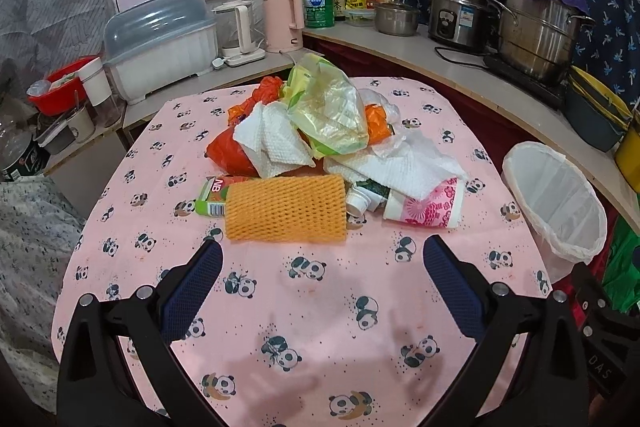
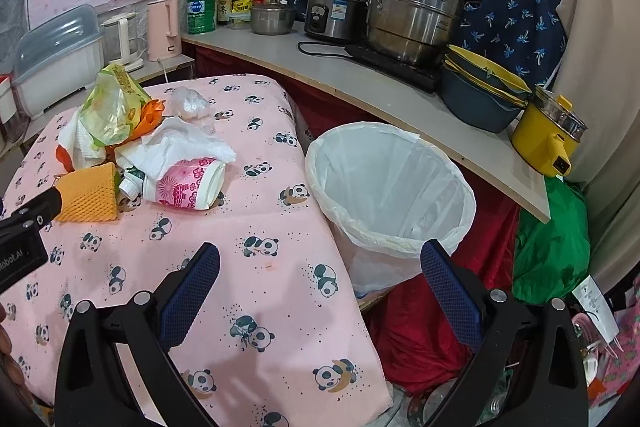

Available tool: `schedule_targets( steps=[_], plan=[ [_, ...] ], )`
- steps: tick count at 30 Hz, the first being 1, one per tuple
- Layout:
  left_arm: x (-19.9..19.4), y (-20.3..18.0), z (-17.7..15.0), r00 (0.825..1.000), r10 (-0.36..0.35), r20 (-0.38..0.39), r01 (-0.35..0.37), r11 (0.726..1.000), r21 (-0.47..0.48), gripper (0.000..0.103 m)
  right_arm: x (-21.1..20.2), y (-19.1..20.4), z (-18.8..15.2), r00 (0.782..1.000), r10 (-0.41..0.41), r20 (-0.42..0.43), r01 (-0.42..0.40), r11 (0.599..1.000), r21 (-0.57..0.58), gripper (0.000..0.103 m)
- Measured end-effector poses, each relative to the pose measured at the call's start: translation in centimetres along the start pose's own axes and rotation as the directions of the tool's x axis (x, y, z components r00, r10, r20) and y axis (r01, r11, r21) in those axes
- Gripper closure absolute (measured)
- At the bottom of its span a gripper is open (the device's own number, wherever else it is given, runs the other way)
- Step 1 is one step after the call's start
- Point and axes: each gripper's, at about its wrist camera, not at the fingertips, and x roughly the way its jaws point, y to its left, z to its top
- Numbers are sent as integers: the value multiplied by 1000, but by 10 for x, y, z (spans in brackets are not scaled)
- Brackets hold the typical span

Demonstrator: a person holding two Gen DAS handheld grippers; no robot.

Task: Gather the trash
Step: 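Grasp the yellow-green snack bag with the left gripper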

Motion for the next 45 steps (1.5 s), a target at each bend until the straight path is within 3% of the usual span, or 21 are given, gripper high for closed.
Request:
schedule_targets(
  steps=[10, 24, 25, 27, 31, 37, 45],
  plan=[
    [35, 18, 57, 999, 19, 46, -17, 999, -43, 7, 33, 14, 23, 999, 35, -23, -34, 999, 17, 7],
    [119, 13, 122, 1000, 8, 4, -8, 998, -57, 8, 82, 43, 66, 995, 97, -38, -96, 995, 27, 7],
    [122, 12, 124, 1000, 9, 8, -9, 998, -56, 10, 85, 46, 68, 994, 100, -39, -99, 995, 25, 7],
    [126, 11, 129, 1000, -13, 2, 13, 999, -48, 26, 88, 49, 69, 994, 105, -41, -104, 994, 22, 7],
    [133, 9, 133, 998, -54, -35, 52, 997, -59, 72, 92, 54, 70, 992, 114, -47, -113, 993, 18, 7],
    [109, 9, 131, 996, -88, 15, 89, 994, -58, 83, 85, 56, 66, 992, 122, -42, -121, 993, 13, 7],
    [52, 16, 121, 989, -117, 91, 123, 990, -63, 83, 71, 57, 67, 983, 179, -31, -178, 983, 39, 10]
  ],
)
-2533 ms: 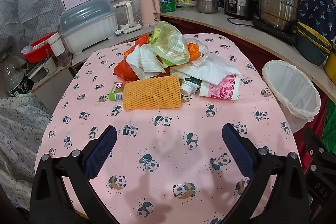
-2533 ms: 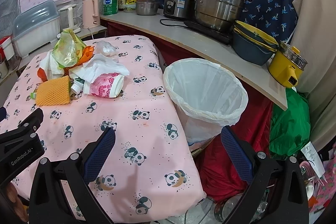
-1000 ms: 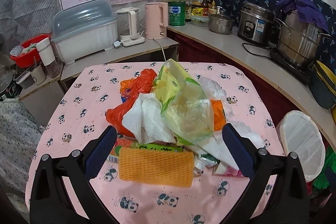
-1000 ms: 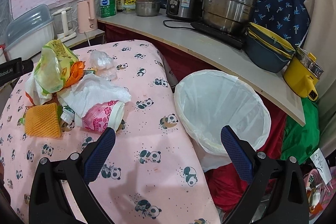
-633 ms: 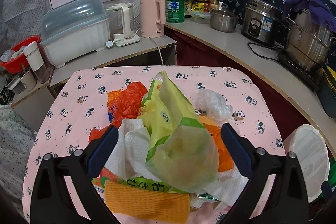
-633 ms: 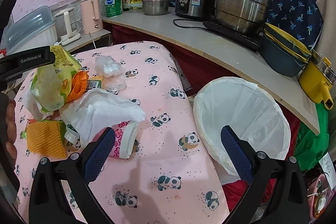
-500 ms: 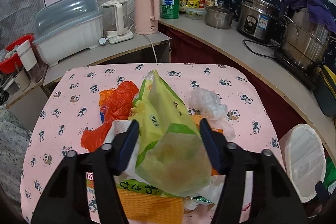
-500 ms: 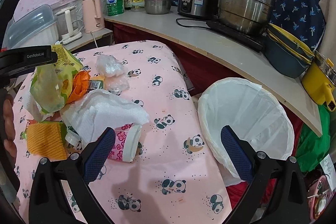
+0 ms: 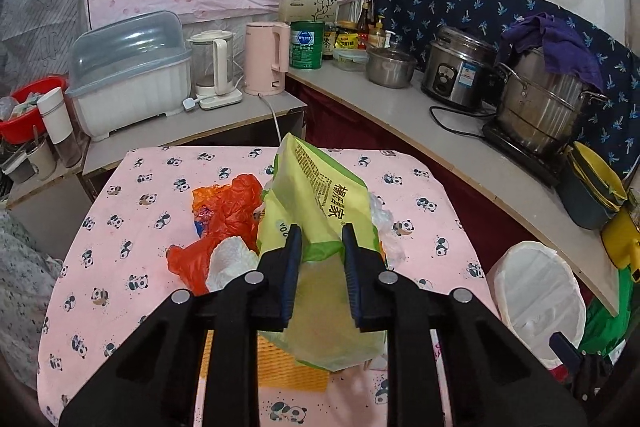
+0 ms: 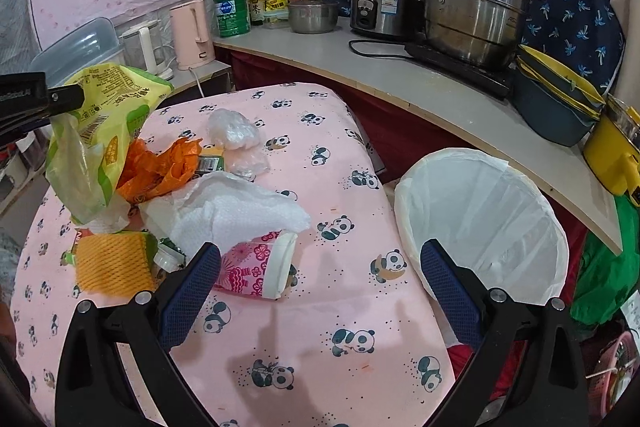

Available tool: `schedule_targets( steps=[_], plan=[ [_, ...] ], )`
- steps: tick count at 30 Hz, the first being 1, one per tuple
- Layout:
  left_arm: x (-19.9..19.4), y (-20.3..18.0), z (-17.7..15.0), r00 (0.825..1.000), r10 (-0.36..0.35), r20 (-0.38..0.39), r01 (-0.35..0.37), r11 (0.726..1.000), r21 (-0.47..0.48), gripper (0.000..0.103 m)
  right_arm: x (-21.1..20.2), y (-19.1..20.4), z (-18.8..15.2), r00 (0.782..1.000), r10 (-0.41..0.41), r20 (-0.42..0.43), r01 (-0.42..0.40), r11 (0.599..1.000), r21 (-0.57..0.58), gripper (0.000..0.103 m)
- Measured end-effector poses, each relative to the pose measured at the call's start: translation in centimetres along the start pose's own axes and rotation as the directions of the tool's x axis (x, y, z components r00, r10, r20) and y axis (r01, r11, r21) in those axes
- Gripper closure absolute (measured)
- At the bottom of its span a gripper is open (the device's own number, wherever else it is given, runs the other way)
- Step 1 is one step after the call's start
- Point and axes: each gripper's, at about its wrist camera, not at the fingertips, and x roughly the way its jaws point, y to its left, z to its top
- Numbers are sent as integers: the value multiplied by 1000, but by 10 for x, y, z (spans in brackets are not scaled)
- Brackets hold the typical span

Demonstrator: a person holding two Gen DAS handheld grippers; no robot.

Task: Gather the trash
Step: 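Grasp the yellow-green snack bag with the left gripper, then grasp the white paper towel with the right gripper while the left gripper holds the snack bag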

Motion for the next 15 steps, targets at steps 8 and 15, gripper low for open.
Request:
schedule_targets(
  steps=[8, 15],
  plan=[
    [-6, 12, -18, 999, -12, -43, 11, 999, -30, 83, 19, 27, 7, 997, 65, -37, -66, 998, -25, 24],
    [7, 24, -33, 995, -12, -97, 7, 999, -52, 83, 54, 57, 12, 990, 101, -94, -107, 992, -63, 36]
  ],
)
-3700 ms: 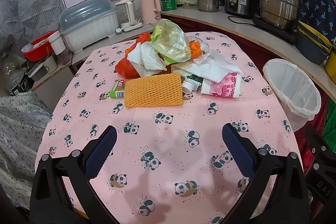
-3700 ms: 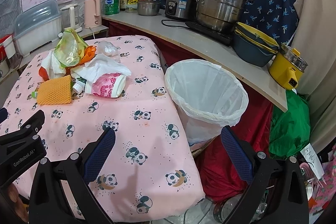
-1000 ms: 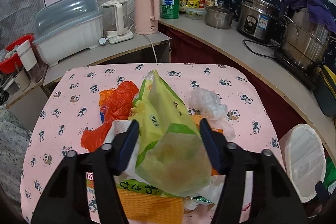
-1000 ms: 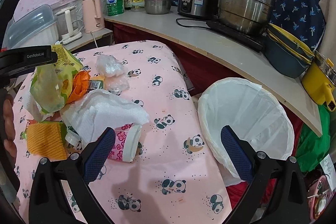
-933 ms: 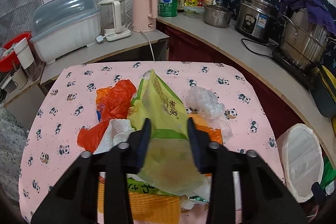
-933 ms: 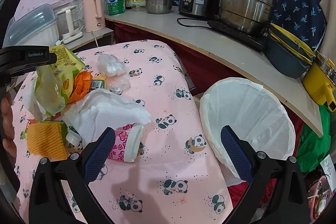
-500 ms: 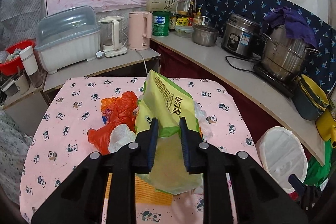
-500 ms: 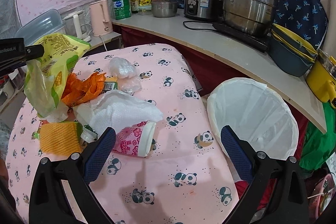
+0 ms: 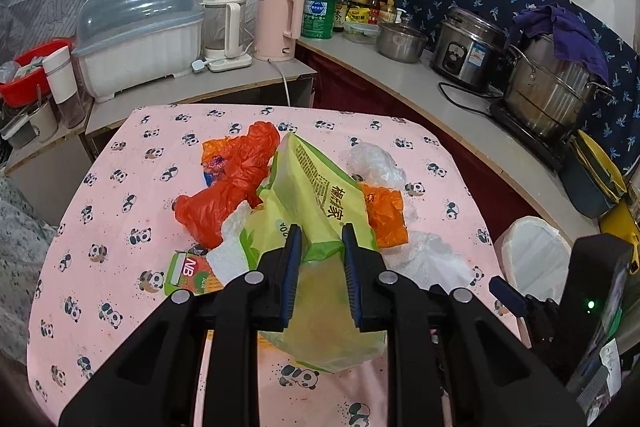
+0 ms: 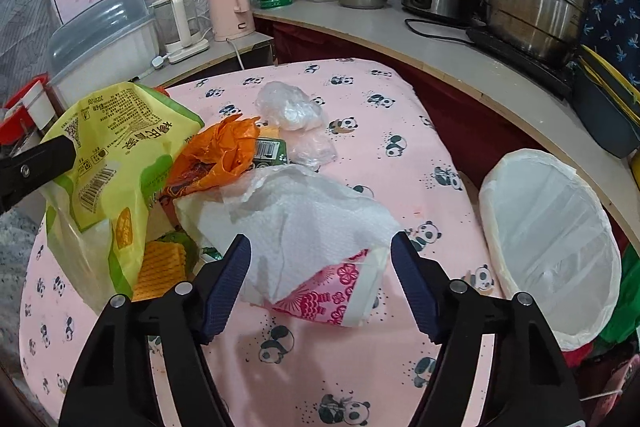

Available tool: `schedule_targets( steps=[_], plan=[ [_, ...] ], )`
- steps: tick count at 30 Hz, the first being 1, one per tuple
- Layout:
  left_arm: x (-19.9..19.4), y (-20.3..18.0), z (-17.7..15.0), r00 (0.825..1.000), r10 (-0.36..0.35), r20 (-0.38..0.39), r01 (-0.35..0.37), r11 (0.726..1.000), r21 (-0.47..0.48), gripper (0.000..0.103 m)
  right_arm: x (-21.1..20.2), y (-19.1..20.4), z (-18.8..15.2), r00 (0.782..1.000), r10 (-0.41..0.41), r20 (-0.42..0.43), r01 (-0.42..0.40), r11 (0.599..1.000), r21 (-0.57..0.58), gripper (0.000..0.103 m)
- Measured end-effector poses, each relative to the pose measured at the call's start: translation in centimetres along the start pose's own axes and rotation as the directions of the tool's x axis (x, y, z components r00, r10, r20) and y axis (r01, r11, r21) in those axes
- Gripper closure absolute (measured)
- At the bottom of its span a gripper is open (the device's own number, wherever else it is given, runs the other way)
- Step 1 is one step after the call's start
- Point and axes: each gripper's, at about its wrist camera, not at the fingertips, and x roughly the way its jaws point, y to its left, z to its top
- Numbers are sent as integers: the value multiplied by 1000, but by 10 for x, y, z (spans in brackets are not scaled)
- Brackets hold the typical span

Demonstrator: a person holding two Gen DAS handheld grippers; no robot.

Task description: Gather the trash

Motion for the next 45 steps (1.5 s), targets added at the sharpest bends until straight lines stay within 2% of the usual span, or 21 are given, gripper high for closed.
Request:
schedule_targets(
  steps=[4, 6, 7, 9, 10, 17, 27, 37, 45],
  plan=[
    [8, 5, -4, 1000, -3, -22, 3, 1000, -11, 83, 20, 10, 2, 999, 6, -35, -6, 1000, -27, 51],
    [12, 8, -5, 1000, -6, -30, 5, 1000, -17, 83, 29, 12, 1, 998, 17, -58, -18, 1000, -26, 70],
    [12, 9, -5, 999, -7, -33, 6, 1000, -19, 83, 32, 12, 0, 997, 28, -65, -29, 999, -19, 75],
    [12, 11, -6, 999, -9, -32, 8, 1000, -24, 83, 31, 10, -1, 997, 41, -61, -42, 999, -11, 93],
    [11, 11, -6, 999, -10, -31, 10, 1000, -26, 83, 29, 9, -1, 997, 56, -59, -57, 998, -6, 98],
    [-10, 5, -3, 1000, -22, 2, 22, 999, -26, 83, -11, -2, 10, 997, 63, 36, -64, 998, 23, 98],
    [-56, -25, -5, 996, -67, 64, 66, 998, 17, 83, -78, -38, 21, 986, 10, 166, -24, 997, 80, 99],
    [-85, -84, -10, 986, -137, 93, 127, 986, 109, 83, -131, -90, 18, 966, -59, 251, 19, 987, 159, 98],
    [-91, -151, -16, 971, -226, 81, 205, 955, 212, 83, -153, -146, 9, 952, -145, 270, 78, 967, 242, 98]
  ],
)
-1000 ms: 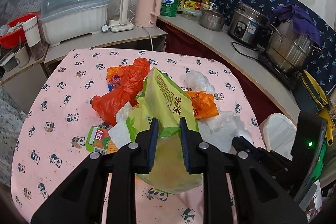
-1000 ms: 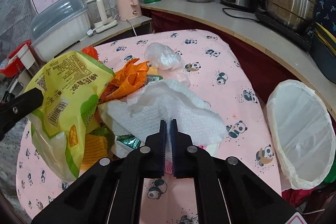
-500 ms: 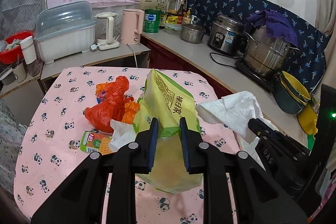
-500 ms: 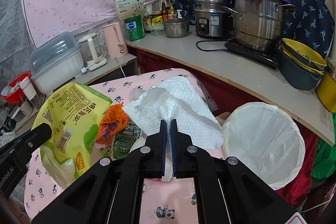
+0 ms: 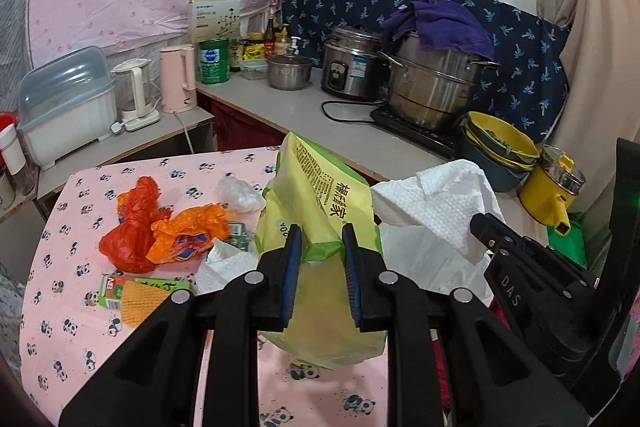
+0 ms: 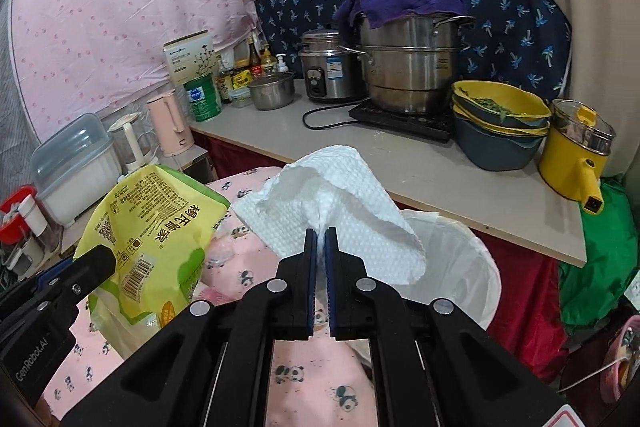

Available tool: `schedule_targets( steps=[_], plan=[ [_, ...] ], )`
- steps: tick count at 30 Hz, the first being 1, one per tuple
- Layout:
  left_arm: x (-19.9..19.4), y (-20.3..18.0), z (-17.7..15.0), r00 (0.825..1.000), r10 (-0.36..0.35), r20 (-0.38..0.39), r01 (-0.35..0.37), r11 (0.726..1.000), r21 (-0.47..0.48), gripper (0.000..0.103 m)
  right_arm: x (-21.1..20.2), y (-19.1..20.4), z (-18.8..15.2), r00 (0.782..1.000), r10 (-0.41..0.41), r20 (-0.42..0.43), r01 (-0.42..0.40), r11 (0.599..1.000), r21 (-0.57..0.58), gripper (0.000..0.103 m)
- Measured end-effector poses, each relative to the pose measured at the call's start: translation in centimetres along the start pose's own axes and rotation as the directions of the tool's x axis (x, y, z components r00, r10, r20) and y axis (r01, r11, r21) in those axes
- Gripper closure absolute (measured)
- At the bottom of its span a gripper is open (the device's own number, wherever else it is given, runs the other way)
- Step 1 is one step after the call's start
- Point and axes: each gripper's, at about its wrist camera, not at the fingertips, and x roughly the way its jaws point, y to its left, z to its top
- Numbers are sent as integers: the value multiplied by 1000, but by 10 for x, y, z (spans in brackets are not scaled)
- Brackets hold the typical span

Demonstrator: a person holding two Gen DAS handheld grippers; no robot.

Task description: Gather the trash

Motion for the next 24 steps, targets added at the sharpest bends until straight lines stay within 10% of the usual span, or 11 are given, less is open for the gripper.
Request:
schedule_targets(
  steps=[15, 24],
  plan=[
    [38, -68, -3, 997, -52, -53, 57, 994, 95, 83, 8, -80, -4, 994, -110, -10, 110, 990, 92, 98],
    [54, -51, -17, 996, 43, -83, -38, 997, 65, 83, 26, -85, -17, 993, -102, -57, 107, 989, 98, 98]
  ],
)
